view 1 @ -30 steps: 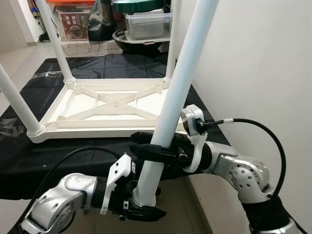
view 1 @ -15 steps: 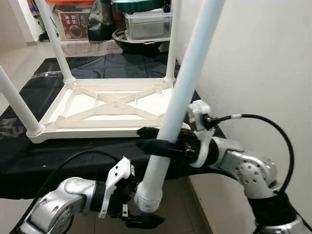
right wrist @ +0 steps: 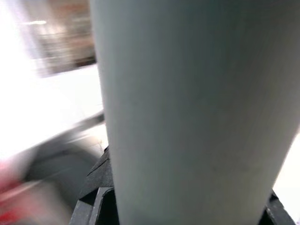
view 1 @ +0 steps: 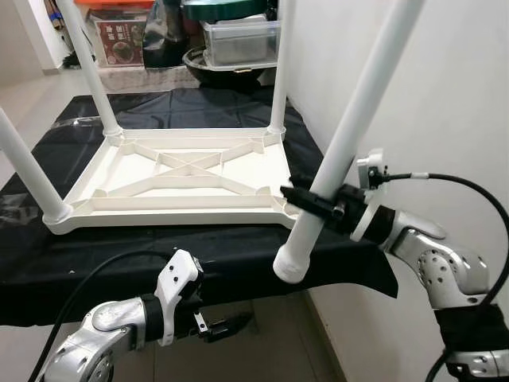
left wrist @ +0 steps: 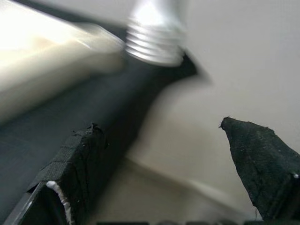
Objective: Building children table
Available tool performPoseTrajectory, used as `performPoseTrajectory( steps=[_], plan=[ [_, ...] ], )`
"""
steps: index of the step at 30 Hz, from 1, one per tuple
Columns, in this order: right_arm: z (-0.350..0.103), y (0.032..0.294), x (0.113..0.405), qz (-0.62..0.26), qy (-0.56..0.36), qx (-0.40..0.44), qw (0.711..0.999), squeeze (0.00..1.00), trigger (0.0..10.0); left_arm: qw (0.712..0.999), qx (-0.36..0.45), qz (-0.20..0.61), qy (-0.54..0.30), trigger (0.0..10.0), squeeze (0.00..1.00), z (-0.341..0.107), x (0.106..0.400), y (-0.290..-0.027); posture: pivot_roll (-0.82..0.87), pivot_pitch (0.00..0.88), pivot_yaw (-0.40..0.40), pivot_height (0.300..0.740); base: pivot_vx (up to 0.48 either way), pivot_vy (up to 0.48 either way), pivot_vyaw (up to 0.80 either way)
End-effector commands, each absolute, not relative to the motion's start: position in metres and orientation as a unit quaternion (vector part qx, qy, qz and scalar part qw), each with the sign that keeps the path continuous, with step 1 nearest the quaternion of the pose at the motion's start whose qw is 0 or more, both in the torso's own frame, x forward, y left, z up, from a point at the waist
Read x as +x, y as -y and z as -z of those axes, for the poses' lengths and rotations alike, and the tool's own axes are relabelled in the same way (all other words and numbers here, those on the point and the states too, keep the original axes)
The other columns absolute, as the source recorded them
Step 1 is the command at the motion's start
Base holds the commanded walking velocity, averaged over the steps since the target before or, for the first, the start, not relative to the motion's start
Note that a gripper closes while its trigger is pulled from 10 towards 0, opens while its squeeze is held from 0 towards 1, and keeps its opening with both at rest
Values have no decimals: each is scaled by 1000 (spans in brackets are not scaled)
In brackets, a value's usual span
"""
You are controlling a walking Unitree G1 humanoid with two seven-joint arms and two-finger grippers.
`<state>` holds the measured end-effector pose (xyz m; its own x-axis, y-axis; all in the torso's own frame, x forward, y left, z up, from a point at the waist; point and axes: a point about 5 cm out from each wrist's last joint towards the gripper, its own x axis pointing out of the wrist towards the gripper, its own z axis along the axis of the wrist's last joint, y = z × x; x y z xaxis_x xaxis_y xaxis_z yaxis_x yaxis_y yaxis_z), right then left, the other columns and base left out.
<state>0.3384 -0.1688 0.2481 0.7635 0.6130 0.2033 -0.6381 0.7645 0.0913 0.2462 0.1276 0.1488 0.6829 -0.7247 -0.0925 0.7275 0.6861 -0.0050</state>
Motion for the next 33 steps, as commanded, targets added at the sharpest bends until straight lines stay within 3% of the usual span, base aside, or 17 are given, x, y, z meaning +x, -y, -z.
performPoseTrajectory(
  steps=[1, 2, 3, 6, 7, 14, 15, 18, 20, 25, 31, 33],
  plan=[
    [-260, 181, 348, -210, 128, 37, 968, 0, 0, 938, 26, 345, -5, 10000, 0, -159, 248, -123, 48, 70, -13, 740, 0, 0, 0],
    [-264, 182, 350, -166, 149, 9, 975, 0, 0, 947, 28, 320, 6, 10000, 0, -161, 250, -122, 49, 70, -13, 740, 0, 0, 0],
    [-270, 184, 352, -119, 165, -14, 979, 0, 3529, 952, 24, 304, 11, 10000, 0, -161, 251, -121, 51, 73, -14, 740, 0, 0, 0],
    [-275, 185, 354, -76, 180, -33, 980, 0, 3529, 956, 18, 292, 14, 10000, 0, -162, 253, -121, 50, 73, -14, 740, 0, 0, 0],
    [-276, 184, 358, -61, 185, -39, 980, 0, 10000, 957, 15, 291, 15, 10000, 0, -162, 253, -118, 52, 76, -14, 740, 0, 0, 0],
    [-276, 171, 378, -15, 200, -89, 976, 0, 10000, 956, 17, 291, 30, 10000, 0, -168, 251, -110, 66, 103, -21, 740, 0, 0, 0],
    [-275, 165, 384, -9, 202, -98, 974, 0, 10000, 958, 16, 285, 36, 10000, 0, -171, 250, -109, 78, 147, -28, 740, 0, 0, 0],
    [-273, 160, 388, -8, 201, -97, 975, 0, 10000, 959, 18, 278, 43, 10000, 0, -174, 249, -108, 81, 155, -29, 740, 0, 0, 0],
    [-269, 150, 396, 5, 203, -110, 973, 0, 10000, 964, 16, 261, 57, 10000, 0, -183, 244, -104, 102, 221, -44, 740, 0, 0, 0],
    [-264, 138, 402, 11, 203, -133, 970, 0, 10000, 967, 11, 245, 71, 10000, 0, -195, 237, -102, 95, 276, -53, 740, 0, 0, 0],
    [-258, 128, 404, -3, 203, -142, 969, 0, 10000, 968, 10, 241, 67, 10000, 0, -193, 235, -101, 86, 288, -60, 740, 0, 0, 0],
    [-255, 124, 405, -12, 191, -108, 976, 0, 10000, 969, 10, 237, 63, 10000, 0, -191, 235, -102, 82, 290, -62, 740, 0, 0, 0]
  ],
)
